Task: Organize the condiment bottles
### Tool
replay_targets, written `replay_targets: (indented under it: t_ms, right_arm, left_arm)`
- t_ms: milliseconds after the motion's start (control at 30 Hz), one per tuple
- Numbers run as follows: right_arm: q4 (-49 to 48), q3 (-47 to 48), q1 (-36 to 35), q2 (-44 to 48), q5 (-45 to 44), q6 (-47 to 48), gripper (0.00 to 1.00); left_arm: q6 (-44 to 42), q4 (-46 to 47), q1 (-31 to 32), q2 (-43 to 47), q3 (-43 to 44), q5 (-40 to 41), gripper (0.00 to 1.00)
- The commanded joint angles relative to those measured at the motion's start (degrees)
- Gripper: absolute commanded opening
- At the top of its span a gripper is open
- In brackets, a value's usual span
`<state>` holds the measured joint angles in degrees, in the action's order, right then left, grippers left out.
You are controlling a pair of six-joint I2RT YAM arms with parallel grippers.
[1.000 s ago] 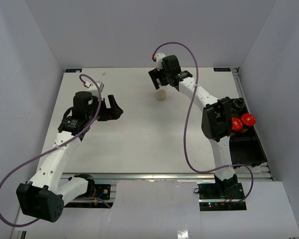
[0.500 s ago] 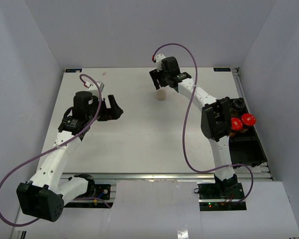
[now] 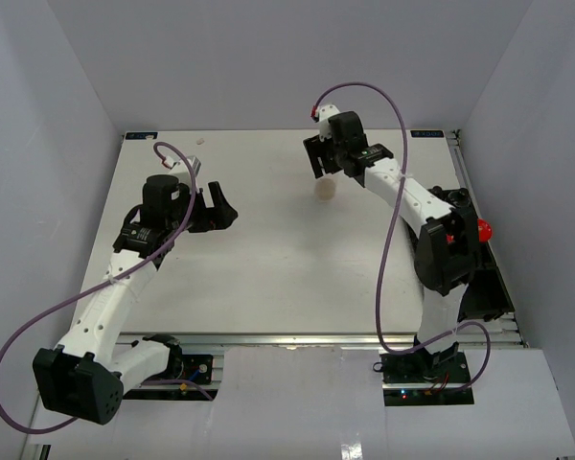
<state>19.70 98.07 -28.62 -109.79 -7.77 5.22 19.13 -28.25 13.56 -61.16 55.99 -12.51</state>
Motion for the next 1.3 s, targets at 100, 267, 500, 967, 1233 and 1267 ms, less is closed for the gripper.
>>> replay_targets:
  t_ms: [100, 267, 500, 967, 1233, 1267]
  right_arm:
    - [-2.89, -12.96, -0.08, 20.47, -7.43, -4.41, 0.08]
    - [3.83, -21.45, 0.68, 32.47, -16.31, -9.12, 0.08]
    - [13.66, -30.48, 2.32, 47.57, -22.79, -16.12, 0.08]
    - [22.08, -41.24, 17.53, 63.49, -35.08, -19.35, 0.08]
    - [22.18, -43.68, 24.61, 67.4, -32.98, -20.9, 0.08]
    - [22.4, -44.07, 24.89, 67.53, -33.69, -21.15, 0.08]
  left_arm:
    - [2.23, 3.18, -0.29, -1.53, -0.14, -3.37, 0.98]
    - [2.03, 4.1, -0.29, -1.5, -0.35, -2.08, 0.98]
    - [2.89, 4.0, -0.29, -3.34, -0.86, -3.58, 0.98]
    - [3.95, 2.12, -0.38, -4.14, -1.58, -5.7, 0.98]
    - [2.43, -0.84, -0.29, -3.61, -0.5, -4.14, 0.98]
    - [2.43, -1.07, -0.32, -3.59, -0.29, -4.1, 0.98]
